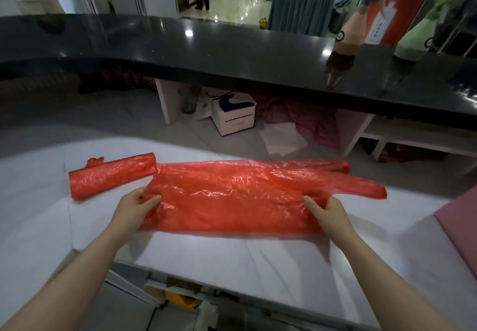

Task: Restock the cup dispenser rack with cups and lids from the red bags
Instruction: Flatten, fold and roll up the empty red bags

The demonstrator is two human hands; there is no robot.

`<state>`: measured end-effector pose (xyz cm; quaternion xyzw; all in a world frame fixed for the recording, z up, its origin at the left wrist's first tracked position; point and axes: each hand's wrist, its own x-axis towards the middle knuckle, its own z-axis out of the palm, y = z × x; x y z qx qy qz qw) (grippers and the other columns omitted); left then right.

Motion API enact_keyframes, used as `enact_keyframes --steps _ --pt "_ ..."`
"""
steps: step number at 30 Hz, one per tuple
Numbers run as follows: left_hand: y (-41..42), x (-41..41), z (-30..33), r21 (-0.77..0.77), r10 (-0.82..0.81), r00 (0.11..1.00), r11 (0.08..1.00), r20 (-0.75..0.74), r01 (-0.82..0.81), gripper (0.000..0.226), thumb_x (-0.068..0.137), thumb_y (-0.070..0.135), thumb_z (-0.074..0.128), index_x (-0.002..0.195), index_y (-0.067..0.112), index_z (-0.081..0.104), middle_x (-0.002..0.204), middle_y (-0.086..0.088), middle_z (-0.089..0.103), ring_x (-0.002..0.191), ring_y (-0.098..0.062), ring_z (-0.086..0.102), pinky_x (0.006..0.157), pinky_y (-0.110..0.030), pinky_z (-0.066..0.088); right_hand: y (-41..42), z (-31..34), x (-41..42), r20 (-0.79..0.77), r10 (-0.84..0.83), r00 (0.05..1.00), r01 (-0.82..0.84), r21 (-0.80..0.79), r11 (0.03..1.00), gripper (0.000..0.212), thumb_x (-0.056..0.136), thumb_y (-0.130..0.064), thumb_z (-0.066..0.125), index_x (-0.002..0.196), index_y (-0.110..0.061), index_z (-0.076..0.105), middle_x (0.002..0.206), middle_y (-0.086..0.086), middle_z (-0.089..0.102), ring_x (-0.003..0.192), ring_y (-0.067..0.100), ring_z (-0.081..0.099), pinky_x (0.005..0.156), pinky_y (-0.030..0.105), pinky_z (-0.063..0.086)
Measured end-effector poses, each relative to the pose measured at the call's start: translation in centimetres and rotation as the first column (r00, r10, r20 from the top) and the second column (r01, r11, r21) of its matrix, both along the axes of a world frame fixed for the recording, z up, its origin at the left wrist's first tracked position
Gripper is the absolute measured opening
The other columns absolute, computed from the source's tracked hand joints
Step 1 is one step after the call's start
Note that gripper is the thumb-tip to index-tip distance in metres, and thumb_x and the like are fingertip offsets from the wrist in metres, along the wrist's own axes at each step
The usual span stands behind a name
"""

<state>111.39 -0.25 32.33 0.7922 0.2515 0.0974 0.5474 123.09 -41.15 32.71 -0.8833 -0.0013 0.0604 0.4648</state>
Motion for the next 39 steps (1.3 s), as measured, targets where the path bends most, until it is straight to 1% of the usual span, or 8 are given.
enact_keyframes --steps 4,7,13,20,26,31,36,39 --pt "-0.1 0.1 -0.3 -0.139 -0.017 1.000 0.990 0.012 0.018 0.046 0.089 0.010 0.063 0.129 0.030 0.052 0.102 -0.004 0.070 0.089 -0.019 0.068 0.078 -0.037 0.055 -0.8 -0.4 1.4 0.005 0.030 1.000 -0.030 -0.054 0.998 0.020 0.092 -0.026 0.061 0.096 -0.008 0.070 0.091 0.007 0.070 0.091 0.026 0.064 0.084 0.037 0.047" --pt "-0.1 0.2 -0.4 -0.064 -0.032 0.999 0.997 0.009 0.033 0.060 0.092 0.011 0.060 0.142 0.034 0.038 0.109 -0.003 0.067 0.092 -0.012 0.065 0.076 -0.026 0.052 -1.0 -0.4 2.7 0.038 0.066 0.997 -0.057 -0.200 0.978 0.026 0.096 -0.033 0.053 0.083 -0.011 0.060 0.082 0.001 0.063 0.088 0.029 0.061 0.072 0.033 0.038" --pt "-1.2 0.9 -1.1 0.156 0.032 0.999 0.987 -0.037 -0.026 0.069 0.095 0.017 0.056 0.144 0.050 0.021 0.118 -0.010 0.066 0.102 -0.028 0.065 0.089 -0.047 0.050 -1.1 -1.5 3.9 0.108 0.031 0.994 -0.003 -0.250 0.968 0.022 0.093 -0.042 0.056 0.092 -0.021 0.050 0.098 0.004 0.065 0.091 0.026 0.059 0.074 0.028 0.034" --pt "-1.9 1.3 -2.4 0.591 0.112 0.982 0.807 -0.152 0.000 0.051 0.096 0.020 0.049 0.144 0.031 0.035 0.122 -0.012 0.059 0.105 -0.035 0.058 0.081 -0.044 0.045 -1.1 -2.6 5.3 0.046 -0.002 0.999 0.017 -0.332 0.943 0.051 0.096 -0.050 0.042 0.096 -0.007 0.068 0.094 0.012 0.070 0.087 0.032 0.063 0.070 0.031 0.038" --pt "-2.5 1.3 -1.8 0.602 0.150 0.964 0.799 -0.219 0.012 0.049 0.091 0.014 0.050 0.138 0.028 0.045 0.124 -0.012 0.050 0.101 -0.034 0.056 0.082 -0.044 0.045 -1.2 -2.5 5.4 -0.055 -0.034 0.998 0.017 -0.269 0.963 0.047 0.083 -0.066 0.051 0.088 -0.020 0.061 0.082 -0.002 0.065 0.077 0.020 0.059 0.072 0.033 0.046" --pt "-3.9 2.4 -0.1 0.691 0.097 0.993 0.722 -0.072 -0.020 0.053 0.078 0.006 0.064 0.129 0.016 0.056 0.143 -0.016 0.036 0.124 -0.038 0.040 0.103 -0.052 0.036 -1.4 -2.6 4.7 -0.059 -0.027 0.998 0.004 -0.357 0.934 0.050 0.080 -0.066 0.058 0.093 -0.017 0.061 0.087 -0.002 0.065 0.080 0.021 0.061 0.070 0.034 0.047" --pt "-6.4 5.3 0.7 0.791 -0.107 0.987 0.591 -0.121 0.160 0.050 0.087 0.035 0.049 0.130 0.011 0.056 0.142 -0.021 0.044 0.134 -0.040 0.034 0.113 -0.050 0.022 -1.4 -2.6 4.3 -0.060 -0.013 0.998 -0.014 -0.430 0.903 0.041 0.078 -0.060 0.064 0.086 -0.020 0.061 0.083 -0.004 0.067 0.078 0.020 0.063 0.067 0.035 0.050" --pt "-7.6 6.5 -0.4 0.784 -0.118 0.940 0.525 -0.320 0.333 0.061 0.095 0.057 0.034 0.148 0.029 0.029 0.159 -0.007 0.018 0.145 -0.035 0.009 0.116 -0.052 0.003 -1.4 -2.5 4.1 -0.069 -0.019 0.997 -0.016 -0.478 0.878 0.038 0.074 -0.062 0.066 0.073 -0.024 0.061 0.070 -0.008 0.065 0.067 0.015 0.062 0.064 0.036 0.053"
